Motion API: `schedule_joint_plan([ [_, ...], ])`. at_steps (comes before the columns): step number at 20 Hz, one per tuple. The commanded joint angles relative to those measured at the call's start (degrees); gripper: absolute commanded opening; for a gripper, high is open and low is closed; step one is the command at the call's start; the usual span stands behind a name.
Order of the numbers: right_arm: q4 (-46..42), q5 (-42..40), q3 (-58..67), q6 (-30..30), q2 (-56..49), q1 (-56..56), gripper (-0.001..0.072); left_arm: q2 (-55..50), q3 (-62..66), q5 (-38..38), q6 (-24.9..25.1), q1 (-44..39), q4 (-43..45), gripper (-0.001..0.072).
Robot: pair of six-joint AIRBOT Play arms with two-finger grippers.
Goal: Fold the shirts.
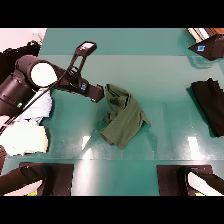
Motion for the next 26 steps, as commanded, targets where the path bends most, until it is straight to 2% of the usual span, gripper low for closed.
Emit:
schedule_joint_plan([
  [1, 0.04, 1.57, 0.07, 0.07, 0.00, 0.04, 0.0016, -2.62, -3.06, 2.10, -0.07, 4.72, -4.31, 0.0628],
  [3, 0.04, 1.57, 0.04, 0.07, 0.00, 0.04, 0.0016, -6.23, -5.01, 5.22, 0.63, 5.95, -11.15, 0.0628],
  [8, 0.04, 2.19, 0.04, 0.09, 0.00, 0.04, 0.0016, -17.35, -5.22, 15.63, 6.67, 5.97, -28.98, 0.0628],
  [13, -0.02, 2.95, 0.04, 0.09, 0.00, 0.04, 0.0017, -25.81, -5.22, 21.35, 6.58, 5.97, -34.69, 0.0627],
  [16, -0.04, 2.99, -0.02, 0.09, 0.00, 0.04, 0.0016, -27.17, -5.09, 25.00, 6.60, 5.99, -35.69, 0.0626],
  [17, -0.15, 3.19, -0.09, 0.09, -0.02, 0.04, 0.0016, -27.17, -4.74, 25.57, 6.62, 5.99, -35.63, 0.0555],
  [18, -0.04, 3.13, -0.66, 0.09, 0.04, 0.04, 0.0016, -27.15, -4.35, 25.94, 6.75, 5.99, -35.06, 0.0301],
  [19, -0.24, 3.17, -1.77, 0.55, 0.35, 0.04, 0.0016, -27.15, -3.76, 25.40, 6.93, 6.23, -34.34, 0.0096],
  [20, -0.24, 3.15, -3.96, 0.70, 1.05, 0.04, 0.0016, -27.02, -2.73, 23.67, 8.04, 6.95, -33.68, 0.0026],
  [24, -6.16, 1.77, -19.19, 4.68, 5.42, 0.04, 0.0016, -25.77, 4.94, 12.63, 10.84, 13.46, -28.17, 0.0026],
  [26, -7.87, -1.60, -30.47, 6.25, 7.74, 0.04, 0.0016, -24.48, 8.02, 9.44, 11.10, 16.24, -24.79, 0.0026],
])
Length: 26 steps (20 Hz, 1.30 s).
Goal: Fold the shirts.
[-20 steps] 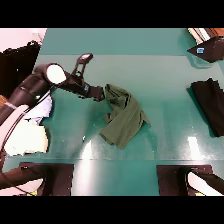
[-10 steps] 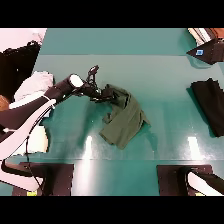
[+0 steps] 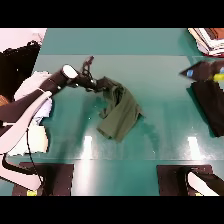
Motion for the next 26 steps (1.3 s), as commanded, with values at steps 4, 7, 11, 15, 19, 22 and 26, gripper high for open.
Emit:
schedule_joint_plan([
  [4, 6.69, -11.41, -31.45, 2.45, 1.75, 3.72, 0.0452, 1.97, 5.88, -8.02, 1.36, 5.07, 7.63, 0.0027],
  [7, 13.88, -20.09, -37.51, 0.17, -4.85, 13.27, 0.0451, 1.95, 5.86, -9.03, 1.36, 5.07, 8.15, 0.0026],
  [11, 20.52, -32.13, -34.23, -2.12, -16.15, 26.14, 0.0451, 1.95, 5.88, -10.32, 1.36, 5.07, 9.51, 0.0027],
  [15, 20.68, -36.28, -24.92, -2.12, -25.55, 32.15, 0.0449, 1.97, 5.88, -12.33, 1.36, 5.07, 12.37, 0.0027],
  [19, 20.59, -36.22, -18.82, -2.12, -31.30, 32.39, 0.0268, 1.97, 5.88, -13.99, 1.36, 5.07, 14.34, 0.0026],
  [22, 18.21, -35.50, -17.25, -2.12, -30.53, 30.56, 0.0016, 2.23, 5.97, -14.73, 1.38, 5.20, 15.67, 0.0026],
  [26, 2.91, -31.06, -12.96, 3.21, -21.84, 22.18, 0.0015, 7.17, 7.65, -15.23, 3.58, 8.00, 20.33, 0.0026],
])
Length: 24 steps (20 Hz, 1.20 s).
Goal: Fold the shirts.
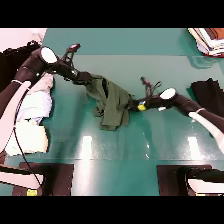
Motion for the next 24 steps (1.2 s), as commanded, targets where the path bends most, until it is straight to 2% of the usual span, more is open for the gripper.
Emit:
schedule_joint_plan([
  [1, -14.58, 5.46, 5.18, 6.14, 6.82, -7.96, 0.0015, 4.85, 1.81, -0.50, 2.23, 2.69, 3.45, 0.0026],
  [4, -21.46, 11.69, 12.46, 7.32, 13.49, -16.90, 0.0015, 11.72, 4.09, -0.13, 3.89, 4.35, 4.72, 0.0026],
  [8, -22.40, 14.27, 22.23, 7.23, 21.24, -25.57, 0.0015, 21.51, 7.89, 0.02, 5.29, 4.50, 5.05, 0.0026],
  [13, -22.43, 16.17, 34.01, 6.62, 27.80, -29.75, 0.0015, 31.28, 12.70, -0.04, 5.25, 4.50, 5.01, 0.0027],
  [19, -22.45, 20.26, 47.93, 6.58, 30.60, -34.84, 0.0015, 37.59, 21.16, -2.14, 5.22, 4.50, 3.89, 0.0027],
  [22, -22.40, 25.31, 55.25, 6.62, 29.29, -38.64, 0.0015, 39.28, 24.15, -4.68, 5.18, 4.50, 3.76, 0.0027],
  [24, -22.32, 30.18, 58.90, 6.69, 26.58, -39.12, 0.0015, 38.69, 23.80, -9.60, 4.66, 4.50, 3.74, 0.0026],
])
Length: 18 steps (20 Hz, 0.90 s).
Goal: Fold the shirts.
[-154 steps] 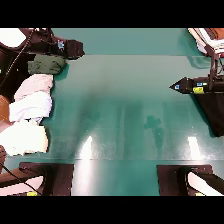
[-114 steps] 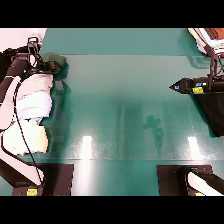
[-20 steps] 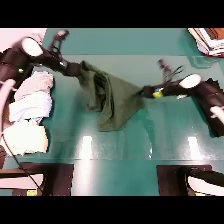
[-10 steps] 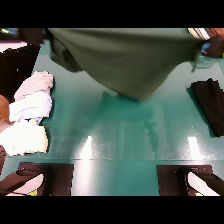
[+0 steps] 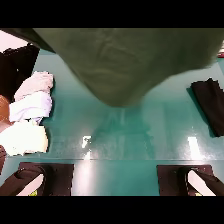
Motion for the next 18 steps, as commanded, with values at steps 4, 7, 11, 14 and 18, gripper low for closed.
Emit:
schedule_joint_plan([
  [4, -0.98, 18.18, 1.49, 1.38, -8.85, 6.05, 0.0014, -1.77, -9.64, -16.79, -2.80, 0.07, -0.48, 0.0026],
  [7, -12.50, 17.99, -12.52, 1.40, -10.49, 18.56, 0.0014, -1.79, -28.17, -16.33, -2.80, 0.07, -0.85, 0.0026],
  [11, -20.02, 12.24, -29.90, 3.37, -10.40, 31.06, 0.0014, -1.79, -52.46, -15.30, 1.40, 0.07, -1.29, 0.0026],
  [14, -20.00, 9.14, -35.52, 4.87, -10.40, 34.12, 0.0014, -1.79, -64.81, -15.28, 2.54, 0.07, -2.89, 0.0026],
  [18, -20.00, 8.55, -36.37, 5.81, -10.38, 33.53, 0.0014, -1.75, -68.91, -15.26, 4.48, 0.07, -10.16, 0.0111],
])
